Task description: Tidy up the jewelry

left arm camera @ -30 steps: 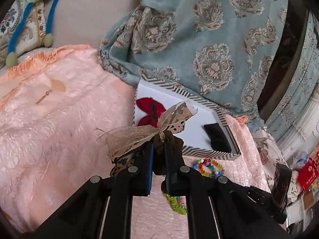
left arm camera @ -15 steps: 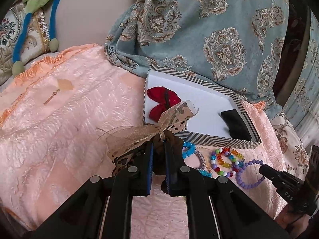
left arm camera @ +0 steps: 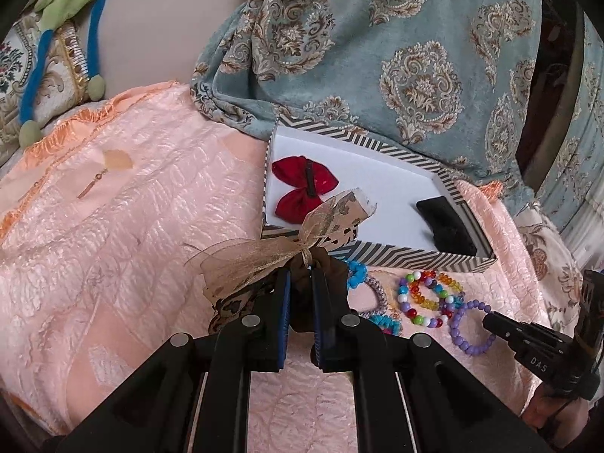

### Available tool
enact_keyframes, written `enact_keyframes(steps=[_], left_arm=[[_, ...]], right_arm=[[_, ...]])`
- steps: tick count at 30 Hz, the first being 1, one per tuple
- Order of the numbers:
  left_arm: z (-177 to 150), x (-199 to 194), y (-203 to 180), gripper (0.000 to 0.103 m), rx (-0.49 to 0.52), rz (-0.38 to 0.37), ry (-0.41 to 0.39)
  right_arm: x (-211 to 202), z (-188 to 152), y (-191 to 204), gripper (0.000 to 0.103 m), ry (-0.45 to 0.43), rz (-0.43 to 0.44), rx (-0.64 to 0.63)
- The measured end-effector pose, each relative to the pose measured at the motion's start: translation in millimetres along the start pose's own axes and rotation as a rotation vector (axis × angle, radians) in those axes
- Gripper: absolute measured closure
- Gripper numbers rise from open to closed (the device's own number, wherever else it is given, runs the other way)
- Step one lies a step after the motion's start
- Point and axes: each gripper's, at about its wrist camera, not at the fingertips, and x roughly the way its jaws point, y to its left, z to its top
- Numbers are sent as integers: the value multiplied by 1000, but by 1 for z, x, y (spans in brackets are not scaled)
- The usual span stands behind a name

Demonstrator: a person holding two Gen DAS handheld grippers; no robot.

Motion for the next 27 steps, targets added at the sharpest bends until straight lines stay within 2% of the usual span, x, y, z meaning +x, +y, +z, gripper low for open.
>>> enact_keyframes(steps=[3,27], left_arm=[[-2,6,-2,103,15,42,20],[-4,6,-4,103,34,48,20]], right_arm=[[6,-2,3,94,27,-14,-12],[-3,1,15,94,-24,-43,-47]])
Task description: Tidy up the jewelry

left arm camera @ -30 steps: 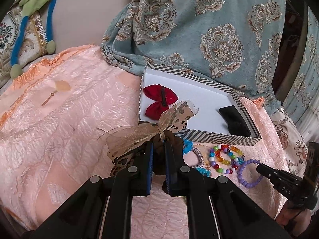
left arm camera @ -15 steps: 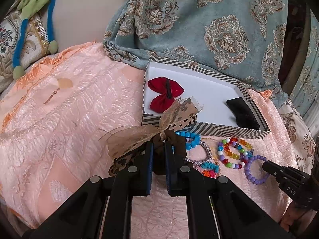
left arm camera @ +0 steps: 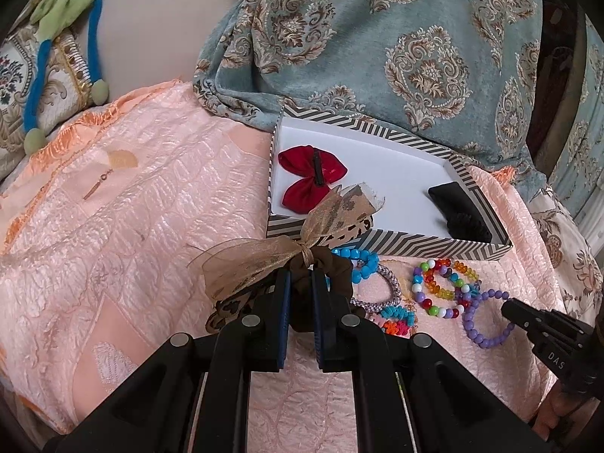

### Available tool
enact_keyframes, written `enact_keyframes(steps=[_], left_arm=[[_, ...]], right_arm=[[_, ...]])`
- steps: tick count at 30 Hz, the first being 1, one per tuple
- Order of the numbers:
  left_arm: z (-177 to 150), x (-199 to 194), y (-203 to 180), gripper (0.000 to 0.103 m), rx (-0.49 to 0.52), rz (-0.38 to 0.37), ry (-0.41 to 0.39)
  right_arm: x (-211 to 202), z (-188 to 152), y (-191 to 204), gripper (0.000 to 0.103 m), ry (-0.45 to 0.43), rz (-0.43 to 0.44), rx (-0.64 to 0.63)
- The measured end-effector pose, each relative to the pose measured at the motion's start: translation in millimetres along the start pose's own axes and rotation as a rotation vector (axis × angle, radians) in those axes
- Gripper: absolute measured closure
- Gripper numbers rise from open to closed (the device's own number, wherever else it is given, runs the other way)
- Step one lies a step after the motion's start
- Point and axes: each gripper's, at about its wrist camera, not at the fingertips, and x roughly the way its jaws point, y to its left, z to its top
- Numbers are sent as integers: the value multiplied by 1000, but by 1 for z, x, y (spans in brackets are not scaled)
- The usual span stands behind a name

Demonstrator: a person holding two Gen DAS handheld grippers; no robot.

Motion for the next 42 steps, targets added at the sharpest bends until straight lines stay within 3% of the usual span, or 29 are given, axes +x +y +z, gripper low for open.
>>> enact_keyframes(steps=[13,42], left_arm=[[-1,1,-1,103,12,2,0],[-2,2,-3,103,18,1,2]], right_arm=[[-15,6,6,94,-72,-15,-34],[-11,5,8,94,-51,-8,-39]])
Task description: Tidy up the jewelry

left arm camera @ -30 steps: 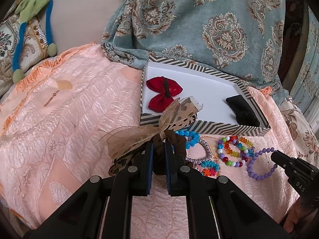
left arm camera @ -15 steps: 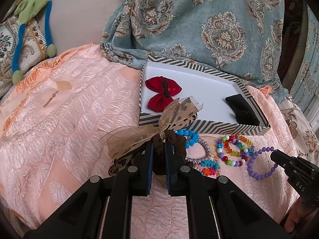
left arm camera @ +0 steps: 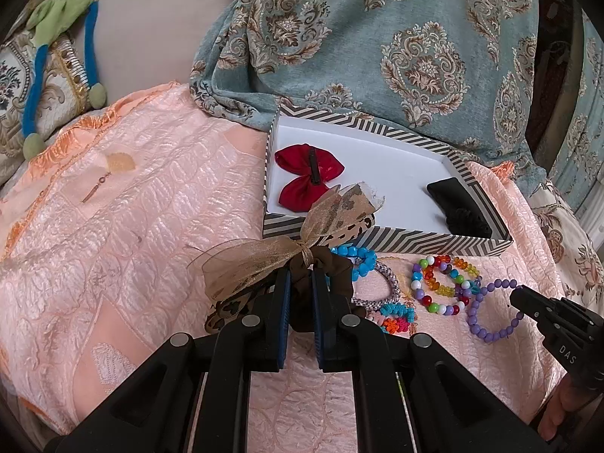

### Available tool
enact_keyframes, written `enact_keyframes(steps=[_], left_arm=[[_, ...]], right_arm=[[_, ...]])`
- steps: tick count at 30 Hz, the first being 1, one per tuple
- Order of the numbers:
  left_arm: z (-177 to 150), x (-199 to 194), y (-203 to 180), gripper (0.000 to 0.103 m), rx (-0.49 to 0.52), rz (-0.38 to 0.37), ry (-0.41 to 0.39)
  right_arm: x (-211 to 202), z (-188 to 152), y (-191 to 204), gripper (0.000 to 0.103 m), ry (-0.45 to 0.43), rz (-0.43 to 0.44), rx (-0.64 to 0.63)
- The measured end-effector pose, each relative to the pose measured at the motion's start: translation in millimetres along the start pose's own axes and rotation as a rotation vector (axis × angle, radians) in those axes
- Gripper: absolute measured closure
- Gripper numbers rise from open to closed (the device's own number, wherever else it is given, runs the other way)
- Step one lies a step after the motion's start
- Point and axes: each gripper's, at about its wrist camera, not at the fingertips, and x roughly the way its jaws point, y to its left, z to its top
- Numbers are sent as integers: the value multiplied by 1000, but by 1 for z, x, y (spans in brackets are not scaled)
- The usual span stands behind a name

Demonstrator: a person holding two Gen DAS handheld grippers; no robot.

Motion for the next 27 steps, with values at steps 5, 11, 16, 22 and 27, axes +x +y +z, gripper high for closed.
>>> enact_keyframes(steps=[5,11,16,22,27], left_arm=[[0,0,0,103,0,-1,0],[-1,1,-1,103,4,-1,1],[-2,1,-1,103,10,-2,3],[-2,1,-3,103,14,-7,-1],[-3,0,-5,103,19,-10,-5]], right_arm=[[0,0,0,94,1,-1,1],[1,-1,-1,94,3,-4,2],[2,0,-1,94,8,-5,3],[2,0,-2,94,7,-8,5],[0,1,-2,94,2,-7,9]])
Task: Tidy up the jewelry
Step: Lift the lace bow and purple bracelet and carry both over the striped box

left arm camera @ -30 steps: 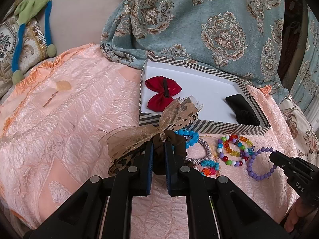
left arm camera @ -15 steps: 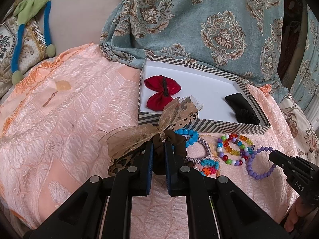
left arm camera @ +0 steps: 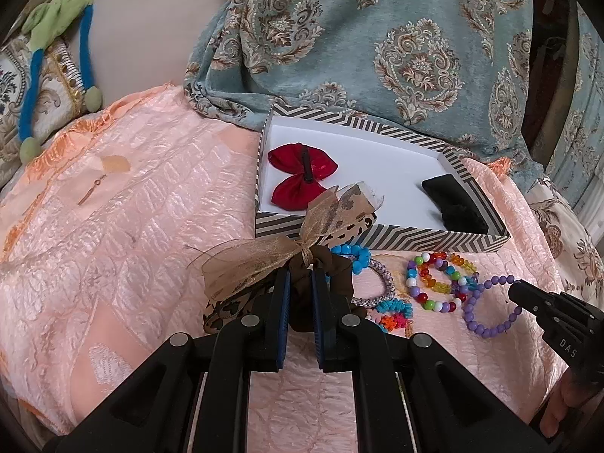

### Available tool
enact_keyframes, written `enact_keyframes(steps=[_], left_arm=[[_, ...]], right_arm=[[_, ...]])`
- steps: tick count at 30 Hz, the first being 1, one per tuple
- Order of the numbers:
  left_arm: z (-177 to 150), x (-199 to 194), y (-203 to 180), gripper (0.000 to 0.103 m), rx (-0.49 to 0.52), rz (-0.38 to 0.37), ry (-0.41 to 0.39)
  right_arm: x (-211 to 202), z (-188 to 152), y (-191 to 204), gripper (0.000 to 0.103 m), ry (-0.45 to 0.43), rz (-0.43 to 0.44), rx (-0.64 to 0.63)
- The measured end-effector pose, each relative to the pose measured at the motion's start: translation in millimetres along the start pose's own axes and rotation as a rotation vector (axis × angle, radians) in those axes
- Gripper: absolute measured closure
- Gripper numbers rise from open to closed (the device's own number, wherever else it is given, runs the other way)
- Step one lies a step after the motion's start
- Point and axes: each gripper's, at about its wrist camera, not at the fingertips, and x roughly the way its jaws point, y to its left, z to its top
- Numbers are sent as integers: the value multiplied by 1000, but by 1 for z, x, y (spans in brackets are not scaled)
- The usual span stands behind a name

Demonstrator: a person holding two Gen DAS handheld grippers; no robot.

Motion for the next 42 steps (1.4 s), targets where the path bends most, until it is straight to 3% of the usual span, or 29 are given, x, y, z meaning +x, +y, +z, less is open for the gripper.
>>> enact_keyframes(steps=[10,16,22,26,30,35,42], left_arm=[[1,-4,-1,103,0,-4,-12],[6,-15,-5,103,5,-46,-48],[29,-23,-17,103,26,-95,-72],[62,-17,-25,103,33,-106,-93],[94,2,-33,103,39,-129,-102],[108,54,-41,103,-8,-201,-10],[94,95,-41,103,-22,-109,70]], right_arm=[[-4,2,2,94,-9,-2,0],[-18,9,5,94,-53,13,-11],[-32,31,9,94,-101,21,-58],[-37,58,7,94,-143,36,-56],[-34,89,6,94,-192,43,-59],[0,121,6,94,-189,71,-34],[59,135,21,94,-95,151,-29]])
